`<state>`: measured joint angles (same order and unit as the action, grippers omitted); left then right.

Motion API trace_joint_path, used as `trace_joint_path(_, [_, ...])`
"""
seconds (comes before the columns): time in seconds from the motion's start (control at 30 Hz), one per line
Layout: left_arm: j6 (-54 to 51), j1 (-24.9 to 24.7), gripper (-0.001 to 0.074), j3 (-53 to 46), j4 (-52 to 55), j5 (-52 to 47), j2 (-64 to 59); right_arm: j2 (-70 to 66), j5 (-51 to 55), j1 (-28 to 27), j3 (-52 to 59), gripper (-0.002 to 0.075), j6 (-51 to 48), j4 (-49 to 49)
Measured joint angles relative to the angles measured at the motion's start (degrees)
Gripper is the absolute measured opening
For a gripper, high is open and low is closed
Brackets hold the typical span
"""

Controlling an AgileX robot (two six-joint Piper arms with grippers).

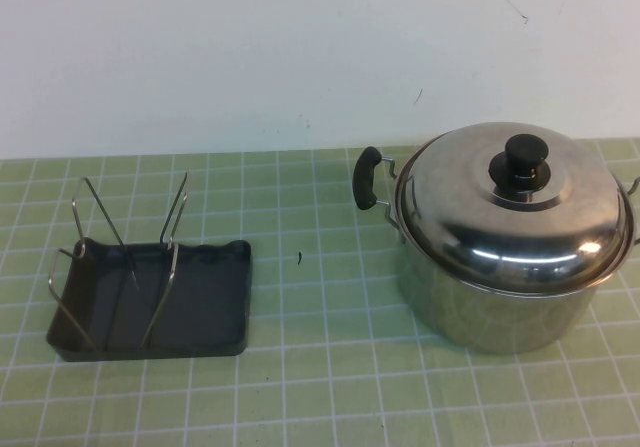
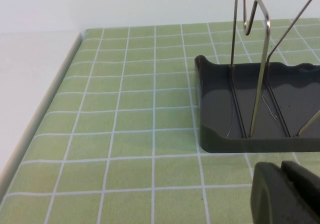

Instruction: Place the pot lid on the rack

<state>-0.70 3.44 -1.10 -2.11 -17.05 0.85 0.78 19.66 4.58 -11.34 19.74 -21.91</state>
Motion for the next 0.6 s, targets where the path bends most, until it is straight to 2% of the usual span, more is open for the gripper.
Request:
trace_joint_path(0.17, [0.00, 0.00, -0.0003, 0.00, 0.00, 0.00, 0.00, 0.04, -1.78, 0.00, -9.09, -0.0001, 1.69, 0.00])
trace_joint_path(0.5, [0.00, 0.00, -0.0003, 0.00, 0.00, 0.00, 0.00, 0.04, -8.00, 0.00, -9.76, -0.0001, 0.46, -1.15])
trace_joint_path(0.6, [0.00, 0.00, -0.0003, 0.00, 0.00, 0.00, 0.00, 0.04, -8.22, 0.00, -9.76, -0.0001, -3.16, 0.71])
